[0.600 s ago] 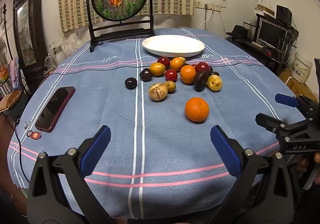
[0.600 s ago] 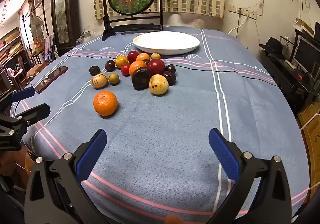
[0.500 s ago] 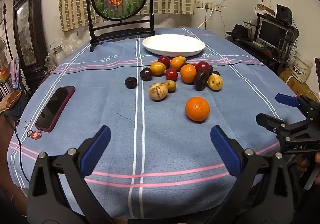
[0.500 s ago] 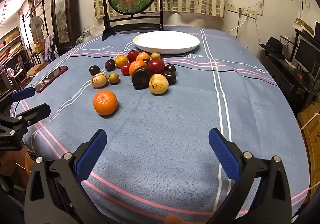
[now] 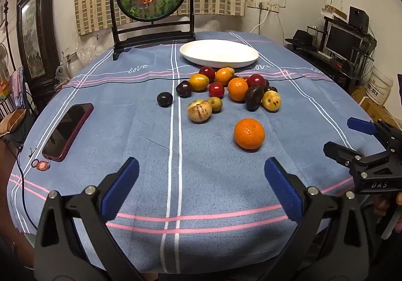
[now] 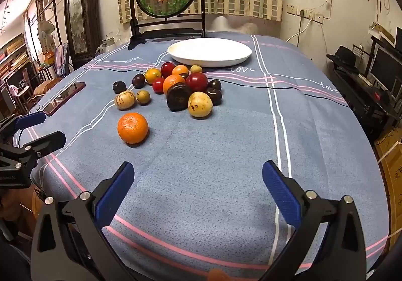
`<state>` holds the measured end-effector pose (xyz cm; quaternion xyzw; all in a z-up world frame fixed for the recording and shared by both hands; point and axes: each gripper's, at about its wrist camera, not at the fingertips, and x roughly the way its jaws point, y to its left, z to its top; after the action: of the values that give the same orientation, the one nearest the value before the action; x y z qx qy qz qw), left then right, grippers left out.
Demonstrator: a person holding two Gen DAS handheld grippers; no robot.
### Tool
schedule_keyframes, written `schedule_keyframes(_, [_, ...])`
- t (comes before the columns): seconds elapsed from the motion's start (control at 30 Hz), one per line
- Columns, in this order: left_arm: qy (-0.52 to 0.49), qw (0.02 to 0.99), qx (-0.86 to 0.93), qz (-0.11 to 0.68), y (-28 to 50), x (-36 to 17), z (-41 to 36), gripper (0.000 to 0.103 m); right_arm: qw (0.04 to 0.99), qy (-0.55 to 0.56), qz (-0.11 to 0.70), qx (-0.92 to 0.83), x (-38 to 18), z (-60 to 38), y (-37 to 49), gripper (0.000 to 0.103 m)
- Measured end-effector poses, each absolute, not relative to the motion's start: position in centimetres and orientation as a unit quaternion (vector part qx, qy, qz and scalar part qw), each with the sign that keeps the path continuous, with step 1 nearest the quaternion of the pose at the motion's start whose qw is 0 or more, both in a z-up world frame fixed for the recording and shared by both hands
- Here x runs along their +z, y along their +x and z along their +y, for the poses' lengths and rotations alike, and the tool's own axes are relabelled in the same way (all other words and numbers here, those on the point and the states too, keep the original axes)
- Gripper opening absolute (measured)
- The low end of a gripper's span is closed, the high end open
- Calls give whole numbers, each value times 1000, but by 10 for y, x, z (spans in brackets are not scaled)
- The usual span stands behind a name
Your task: Organize fruits
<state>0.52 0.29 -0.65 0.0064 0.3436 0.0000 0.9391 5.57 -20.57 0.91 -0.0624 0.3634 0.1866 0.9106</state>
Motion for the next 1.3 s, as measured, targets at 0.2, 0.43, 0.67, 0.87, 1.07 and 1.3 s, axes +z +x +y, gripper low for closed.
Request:
schedule_keyframes(0.2, [6,939,-1,343,5,-7,3,101,910,-63,364,186,10,-204,55,102])
schedule_keyframes(0.43, [4,938,0,347,5,-9,2,101,910,-63,365,186,7,-204,54,102])
schedule_keyframes(0.67, [1,937,-1,349,5,-9,3,101,910,-63,366,186,7,-204,55,102])
schedule_keyframes(0.87, [-1,936,-1,351,6,-10,4,101,910,-63,366,187,7,-204,55,102])
schedule_keyframes(1.07, [-1,936,-1,351,6,-10,4,101,909,-63,367,186,7,-203,55,102])
schedule_keyframes(1.3, [-1,936,0,352,6,-10,5,101,909,-64,367,186,6,-201,56,102])
